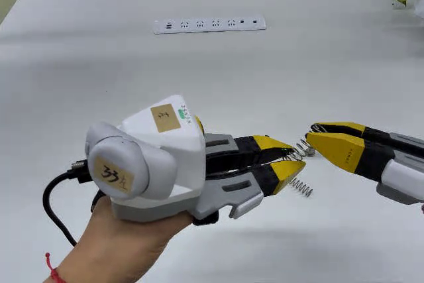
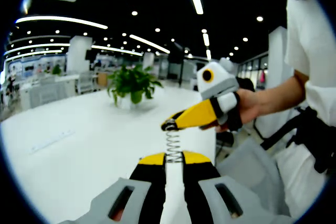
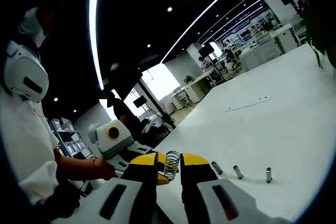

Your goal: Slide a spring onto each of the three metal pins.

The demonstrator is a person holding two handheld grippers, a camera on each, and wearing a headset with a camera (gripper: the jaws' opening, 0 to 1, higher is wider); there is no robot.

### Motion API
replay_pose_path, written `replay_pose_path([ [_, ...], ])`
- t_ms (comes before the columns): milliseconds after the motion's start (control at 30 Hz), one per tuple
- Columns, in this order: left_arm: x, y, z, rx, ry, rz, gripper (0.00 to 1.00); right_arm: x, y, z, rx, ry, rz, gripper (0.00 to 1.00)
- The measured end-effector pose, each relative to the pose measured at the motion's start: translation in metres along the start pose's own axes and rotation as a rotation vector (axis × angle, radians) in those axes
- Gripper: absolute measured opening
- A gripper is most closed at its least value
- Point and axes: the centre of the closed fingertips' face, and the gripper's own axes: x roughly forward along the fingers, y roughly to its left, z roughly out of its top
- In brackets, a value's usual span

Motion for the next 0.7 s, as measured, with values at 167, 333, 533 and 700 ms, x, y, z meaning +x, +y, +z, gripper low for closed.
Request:
replay_pose_path([
  [167, 0.0013, -0.0016, 0.0012, -0.005, -0.004, -0.006, 0.11, 0.0004, -0.0010, 0.0012, 0.007, -0.007, -0.001, 0.12],
  [333, 0.0016, -0.0021, 0.0010, -0.014, -0.005, -0.011, 0.11, -0.0003, -0.0029, 0.0016, 0.002, 0.002, 0.002, 0.11],
  [533, 0.0021, -0.0023, 0.0003, -0.016, -0.005, -0.016, 0.11, 0.0006, -0.0043, 0.0013, -0.014, 0.019, 0.007, 0.11],
  [700, 0.0035, -0.0044, -0.0033, -0.008, 0.010, -0.022, 0.11, -0.0002, -0.0062, -0.0007, -0.049, 0.048, 0.011, 0.11],
])
